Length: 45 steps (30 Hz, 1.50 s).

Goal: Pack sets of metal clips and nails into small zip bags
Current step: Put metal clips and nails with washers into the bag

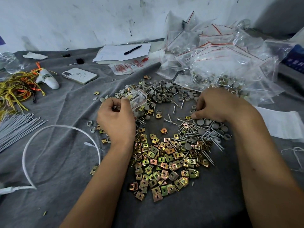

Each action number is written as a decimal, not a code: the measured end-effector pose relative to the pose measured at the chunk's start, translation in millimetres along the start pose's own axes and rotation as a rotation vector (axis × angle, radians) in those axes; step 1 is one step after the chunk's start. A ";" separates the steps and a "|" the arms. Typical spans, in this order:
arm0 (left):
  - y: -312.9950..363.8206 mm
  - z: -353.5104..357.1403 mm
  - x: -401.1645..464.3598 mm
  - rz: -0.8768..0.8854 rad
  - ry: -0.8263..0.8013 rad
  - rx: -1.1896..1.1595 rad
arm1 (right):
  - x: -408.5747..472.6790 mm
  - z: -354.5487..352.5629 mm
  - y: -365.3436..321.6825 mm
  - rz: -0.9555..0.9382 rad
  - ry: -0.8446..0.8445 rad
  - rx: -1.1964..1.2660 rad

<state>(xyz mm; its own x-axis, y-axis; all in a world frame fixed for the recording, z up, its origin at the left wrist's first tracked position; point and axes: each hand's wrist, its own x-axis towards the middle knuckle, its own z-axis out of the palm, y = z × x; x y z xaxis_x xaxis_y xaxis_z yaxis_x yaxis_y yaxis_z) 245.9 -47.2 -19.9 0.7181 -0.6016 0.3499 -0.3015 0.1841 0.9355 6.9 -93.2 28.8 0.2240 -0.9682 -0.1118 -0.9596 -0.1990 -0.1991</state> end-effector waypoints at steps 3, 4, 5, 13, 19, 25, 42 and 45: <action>0.5 0.2 -1.1 0.003 -0.011 0.004 | -2.7 8.6 -15.7 -0.075 -0.031 0.124; 0.8 0.3 -1.6 0.002 -0.014 0.004 | -3.0 12.8 -21.9 -0.098 -0.042 0.159; 1.1 0.3 -2.2 0.001 -0.016 0.002 | -2.2 16.6 -27.5 -0.116 -0.041 0.171; 1.7 0.1 -2.4 -0.001 -0.027 -0.002 | 12.5 34.2 -44.1 -0.245 0.119 0.363; 0.8 0.8 -2.9 0.040 -0.075 0.011 | 11.3 37.1 -49.9 -0.335 0.239 0.794; 2.3 -0.8 -2.7 0.042 -0.077 0.003 | 13.4 42.0 -48.2 -0.380 0.280 0.716; 3.7 0.5 -2.9 0.031 -0.087 0.003 | 15.8 33.9 -28.6 -0.437 0.030 0.374; 3.4 0.6 -4.1 0.042 -0.095 0.021 | 17.9 35.3 -29.5 -0.470 0.018 0.357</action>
<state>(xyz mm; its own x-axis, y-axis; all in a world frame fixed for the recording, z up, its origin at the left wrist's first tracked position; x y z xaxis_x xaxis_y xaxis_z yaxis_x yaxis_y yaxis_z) 241.5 -44.6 -18.2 0.6425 -0.6647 0.3812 -0.3438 0.1945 0.9187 45.2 -99.3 -1.7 0.6056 -0.7914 0.0834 -0.6406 -0.5470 -0.5389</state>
